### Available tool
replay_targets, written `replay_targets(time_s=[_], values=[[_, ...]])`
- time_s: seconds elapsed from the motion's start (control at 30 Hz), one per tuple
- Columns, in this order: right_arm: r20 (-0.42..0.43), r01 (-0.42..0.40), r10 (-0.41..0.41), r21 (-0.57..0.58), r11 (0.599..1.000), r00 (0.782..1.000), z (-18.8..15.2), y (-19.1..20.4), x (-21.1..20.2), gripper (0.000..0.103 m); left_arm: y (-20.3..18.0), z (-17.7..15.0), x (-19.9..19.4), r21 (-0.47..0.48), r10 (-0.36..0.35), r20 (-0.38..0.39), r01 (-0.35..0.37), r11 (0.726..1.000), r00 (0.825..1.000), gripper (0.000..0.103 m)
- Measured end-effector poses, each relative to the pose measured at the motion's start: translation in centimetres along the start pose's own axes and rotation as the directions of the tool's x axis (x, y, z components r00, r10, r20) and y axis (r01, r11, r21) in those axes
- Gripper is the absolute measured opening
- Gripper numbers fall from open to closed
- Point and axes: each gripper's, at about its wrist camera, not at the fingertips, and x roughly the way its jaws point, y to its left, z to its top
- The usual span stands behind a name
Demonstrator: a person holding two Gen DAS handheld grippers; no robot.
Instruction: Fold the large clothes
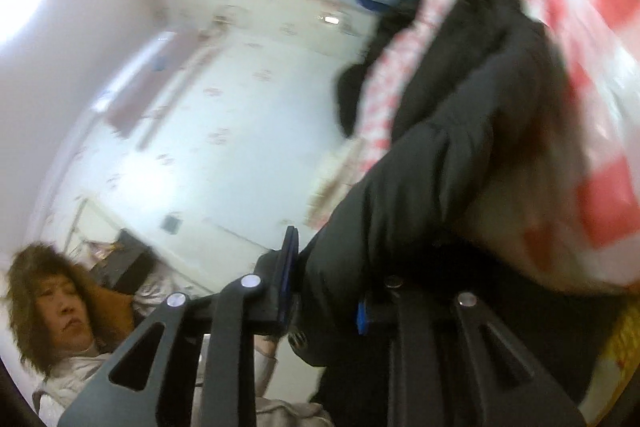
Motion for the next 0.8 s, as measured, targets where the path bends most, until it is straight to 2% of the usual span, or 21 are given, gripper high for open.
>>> replay_targets(time_s=[0.1,0.2,0.3,0.4,0.5,0.63,0.8], values=[[0.037,-0.092,0.094,-0.054,0.994,0.995,-0.5,2.7,-1.0,0.025,-1.5,-1.1,-2.8,0.031,-0.026,0.022,0.025,0.999,0.999,0.007],[0.066,-0.143,0.148,-0.084,0.986,0.987,-1.6,4.5,-2.2,0.024,-2.2,-2.8,-5.5,0.033,-0.050,0.041,0.049,0.998,0.998,0.007],[0.077,-0.173,0.182,-0.101,0.980,0.980,-2.6,4.7,-3.1,0.024,-1.0,-4.0,-6.2,0.006,-0.049,0.042,0.049,0.999,0.998,0.008],[0.083,-0.191,0.198,-0.083,0.978,0.977,-2.7,3.5,-2.6,0.024,1.5,-4.3,-5.6,-0.067,-0.069,0.056,0.073,0.995,0.996,0.008],[0.089,-0.211,0.217,-0.073,0.975,0.972,-1.8,3.1,-1.8,0.024,1.6,-3.6,-5.5,-0.072,-0.085,0.097,0.092,0.993,0.992,0.008],[0.091,-0.229,0.239,-0.110,0.967,0.967,-0.2,4.3,-1.2,0.024,-0.9,-1.4,-6.0,0.000,-0.081,0.159,0.082,0.997,0.984,0.008],[0.113,-0.228,0.244,-0.137,0.964,0.963,2.3,5.0,-0.8,0.024,-3.3,2.8,-5.7,0.051,-0.132,0.239,0.123,0.991,0.962,0.008]])
